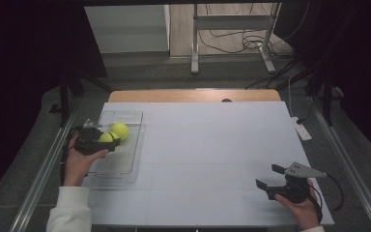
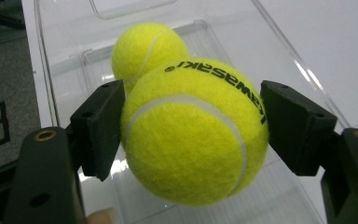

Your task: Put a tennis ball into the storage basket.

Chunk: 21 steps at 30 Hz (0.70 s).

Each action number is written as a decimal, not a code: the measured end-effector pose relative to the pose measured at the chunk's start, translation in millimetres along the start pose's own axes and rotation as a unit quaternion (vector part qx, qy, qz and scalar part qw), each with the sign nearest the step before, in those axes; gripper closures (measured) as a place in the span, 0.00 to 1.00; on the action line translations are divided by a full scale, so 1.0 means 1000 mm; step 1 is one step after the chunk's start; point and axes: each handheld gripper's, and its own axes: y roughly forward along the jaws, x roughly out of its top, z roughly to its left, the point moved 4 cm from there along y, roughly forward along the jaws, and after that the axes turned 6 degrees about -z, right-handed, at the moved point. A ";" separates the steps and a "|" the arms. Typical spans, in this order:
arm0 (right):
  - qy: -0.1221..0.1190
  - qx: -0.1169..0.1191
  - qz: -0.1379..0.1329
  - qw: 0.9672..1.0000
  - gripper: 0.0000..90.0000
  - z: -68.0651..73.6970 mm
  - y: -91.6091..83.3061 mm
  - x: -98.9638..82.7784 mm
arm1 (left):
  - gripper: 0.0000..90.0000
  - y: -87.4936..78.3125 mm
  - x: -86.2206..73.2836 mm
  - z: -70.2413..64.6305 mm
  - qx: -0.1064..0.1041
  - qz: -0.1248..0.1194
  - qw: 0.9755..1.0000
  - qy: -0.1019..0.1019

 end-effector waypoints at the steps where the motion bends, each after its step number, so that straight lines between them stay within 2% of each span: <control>1: 0.000 0.000 0.000 1.000 0.13 0.000 0.000 0.000 | 0.29 0.002 -0.002 0.001 0.000 0.008 1.000 0.001; 15: -0.001 0.001 0.001 1.000 0.13 0.000 0.000 0.000 | 0.29 0.009 -0.009 0.004 0.003 0.037 0.999 0.000; 21: -0.001 0.001 0.001 1.000 0.13 0.000 0.000 0.000 | 0.29 0.012 -0.012 0.004 0.003 0.057 0.998 0.000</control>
